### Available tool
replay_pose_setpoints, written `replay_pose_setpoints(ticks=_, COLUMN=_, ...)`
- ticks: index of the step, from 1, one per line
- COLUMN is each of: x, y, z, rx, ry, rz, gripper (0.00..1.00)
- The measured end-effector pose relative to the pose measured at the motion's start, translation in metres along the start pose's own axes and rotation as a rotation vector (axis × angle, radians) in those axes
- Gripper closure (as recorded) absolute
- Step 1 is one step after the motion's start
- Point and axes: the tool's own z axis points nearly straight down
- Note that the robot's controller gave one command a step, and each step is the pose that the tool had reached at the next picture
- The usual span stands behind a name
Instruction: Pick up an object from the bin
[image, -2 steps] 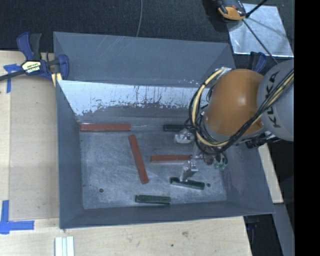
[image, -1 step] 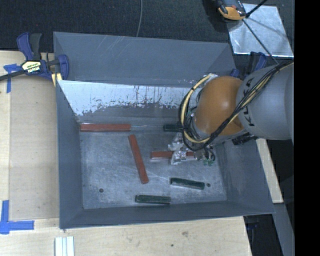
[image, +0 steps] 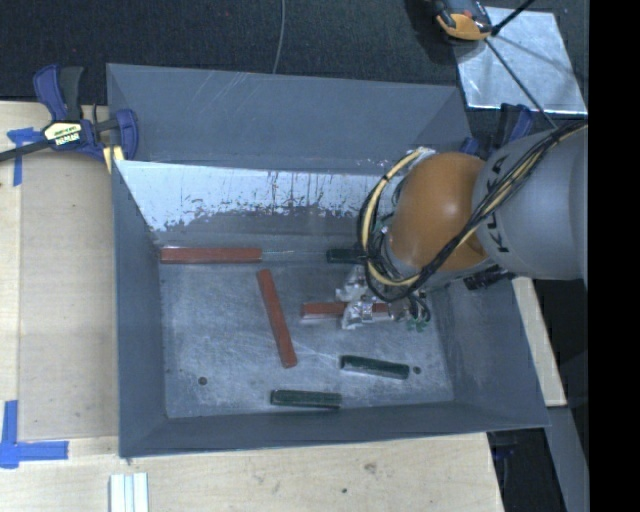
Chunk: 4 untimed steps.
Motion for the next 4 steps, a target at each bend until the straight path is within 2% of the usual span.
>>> replay_pose_setpoints(ticks=1, x=-0.007, y=-0.007, z=-0.035, rx=0.001, ry=0.03, rz=0.007, gripper=1.0)
replay_pose_setpoints(ticks=2, x=-0.009, y=0.002, z=-0.073, rx=0.001, ry=0.024, rz=0.006, gripper=1.0)
replay_pose_setpoints(ticks=3, x=-0.004, y=0.003, z=-0.099, rx=0.001, ry=0.029, rz=0.01, gripper=1.0)
replay_pose_setpoints(ticks=4, x=-0.009, y=0.005, z=-0.146, rx=0.002, ry=0.027, rz=0.034, gripper=1.0)
